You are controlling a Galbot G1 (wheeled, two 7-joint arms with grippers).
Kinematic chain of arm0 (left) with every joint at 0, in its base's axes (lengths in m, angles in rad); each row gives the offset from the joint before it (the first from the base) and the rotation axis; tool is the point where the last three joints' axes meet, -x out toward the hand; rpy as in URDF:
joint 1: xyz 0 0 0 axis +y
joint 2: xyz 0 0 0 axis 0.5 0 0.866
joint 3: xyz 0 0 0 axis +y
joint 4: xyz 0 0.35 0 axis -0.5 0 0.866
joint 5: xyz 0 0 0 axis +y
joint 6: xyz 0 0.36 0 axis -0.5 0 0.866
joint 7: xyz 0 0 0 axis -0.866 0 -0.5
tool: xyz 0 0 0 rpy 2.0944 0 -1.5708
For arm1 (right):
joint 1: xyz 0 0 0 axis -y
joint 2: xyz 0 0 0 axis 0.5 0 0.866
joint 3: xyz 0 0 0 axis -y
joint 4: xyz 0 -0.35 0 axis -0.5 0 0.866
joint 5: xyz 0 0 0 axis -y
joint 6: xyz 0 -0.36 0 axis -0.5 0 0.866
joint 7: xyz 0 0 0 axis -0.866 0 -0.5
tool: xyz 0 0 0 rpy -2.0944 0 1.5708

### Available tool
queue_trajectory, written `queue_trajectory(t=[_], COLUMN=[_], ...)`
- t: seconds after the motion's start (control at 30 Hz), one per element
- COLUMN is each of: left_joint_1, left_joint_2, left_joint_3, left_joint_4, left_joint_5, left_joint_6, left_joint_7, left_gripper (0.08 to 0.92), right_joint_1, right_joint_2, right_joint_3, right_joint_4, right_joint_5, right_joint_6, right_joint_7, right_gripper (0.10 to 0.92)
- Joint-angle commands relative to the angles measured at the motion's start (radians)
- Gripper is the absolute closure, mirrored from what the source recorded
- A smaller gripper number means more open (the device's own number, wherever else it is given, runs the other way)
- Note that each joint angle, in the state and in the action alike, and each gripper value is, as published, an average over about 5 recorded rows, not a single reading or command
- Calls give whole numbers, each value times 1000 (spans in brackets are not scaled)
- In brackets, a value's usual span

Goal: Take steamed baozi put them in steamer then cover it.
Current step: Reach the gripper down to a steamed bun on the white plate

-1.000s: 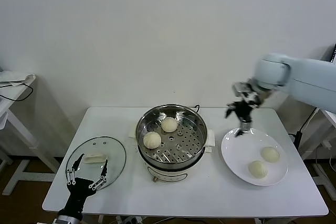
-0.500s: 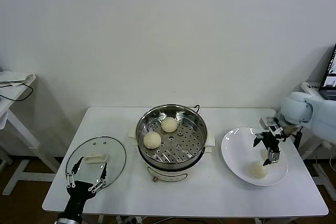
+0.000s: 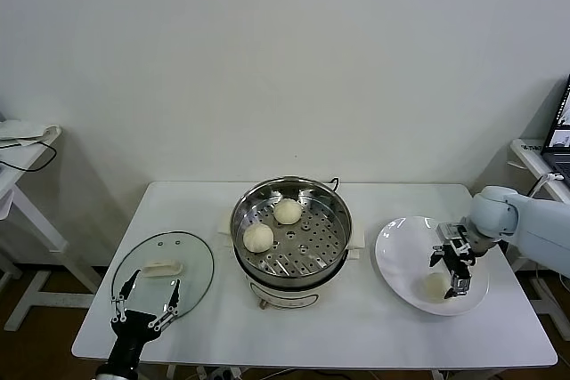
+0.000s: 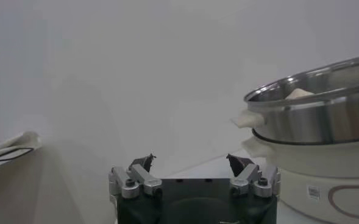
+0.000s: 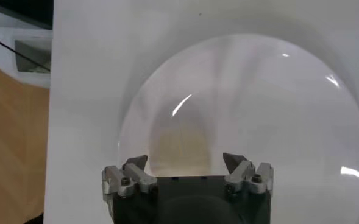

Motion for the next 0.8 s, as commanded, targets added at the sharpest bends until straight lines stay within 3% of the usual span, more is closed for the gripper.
queue_trajectory(t=[0.03, 0.57, 0.8], left_joint_1=[1, -6, -11], left_joint_2=[0, 0, 11], left_joint_3=[-1, -7, -7], left_joint_4=[0, 7, 3], left_joint_5=[1, -1, -3], left_joint_6=[-1, -2, 0], left_joint_7=[0, 0, -1], left_gripper=[177, 177, 177], right_joint_1=[-57, -27, 234], right_joint_2=[-1, -8, 9], right_joint_3=[35, 27, -51], right_joint_4=[-12, 10, 82], right_joint_5=[-16, -5, -9], right_joint_6=[-5, -23, 42], right_joint_7=[24, 36, -76], right_gripper=[213, 355, 370])
